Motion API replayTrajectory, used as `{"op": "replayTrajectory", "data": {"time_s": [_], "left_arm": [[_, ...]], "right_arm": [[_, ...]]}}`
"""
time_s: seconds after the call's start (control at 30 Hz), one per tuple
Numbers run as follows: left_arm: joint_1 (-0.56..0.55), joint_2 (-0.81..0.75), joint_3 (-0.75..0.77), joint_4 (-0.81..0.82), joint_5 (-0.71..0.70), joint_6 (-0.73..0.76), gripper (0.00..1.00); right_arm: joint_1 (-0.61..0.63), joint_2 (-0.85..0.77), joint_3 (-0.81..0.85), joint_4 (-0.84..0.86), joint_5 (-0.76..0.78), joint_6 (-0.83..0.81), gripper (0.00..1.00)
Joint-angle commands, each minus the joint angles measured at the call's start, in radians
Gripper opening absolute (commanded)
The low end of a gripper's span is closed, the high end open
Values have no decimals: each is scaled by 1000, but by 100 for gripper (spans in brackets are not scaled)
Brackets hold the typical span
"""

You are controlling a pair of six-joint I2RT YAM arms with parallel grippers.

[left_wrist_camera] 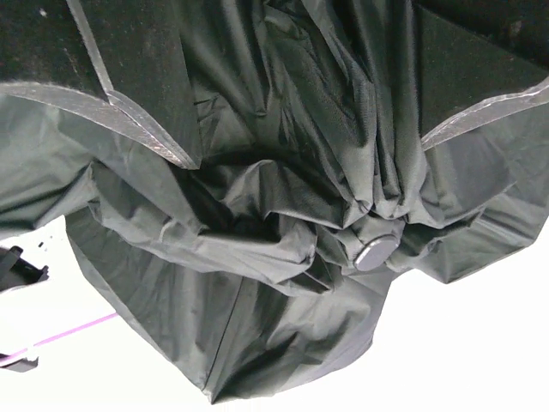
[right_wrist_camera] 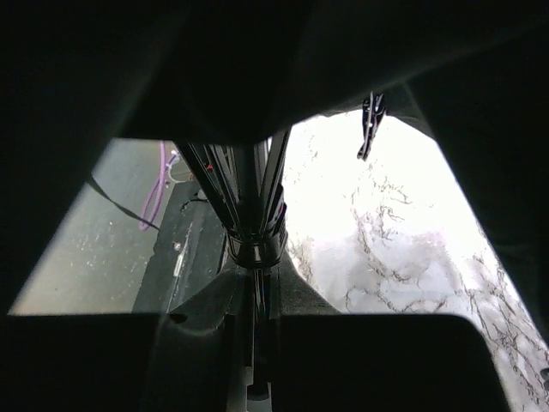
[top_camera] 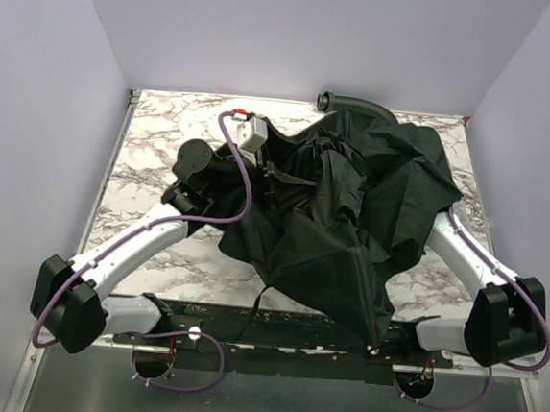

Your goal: Put away the umbrella

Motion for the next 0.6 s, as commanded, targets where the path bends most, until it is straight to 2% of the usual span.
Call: {"op": "replayTrajectory", "data": {"time_s": [0.0, 0.3, 0.57], "left_arm": [[17, -77, 89, -167, 36, 58, 87], [59, -177, 183, -341, -17, 87, 98], [156, -366, 174, -574, -83, 90, 99]], "right_arm": [[-3, 15, -39, 217, -57, 156, 0], [-3, 10, -46, 228, -57, 150, 0], [-3, 2, -35, 191, -65, 124, 0]]}}
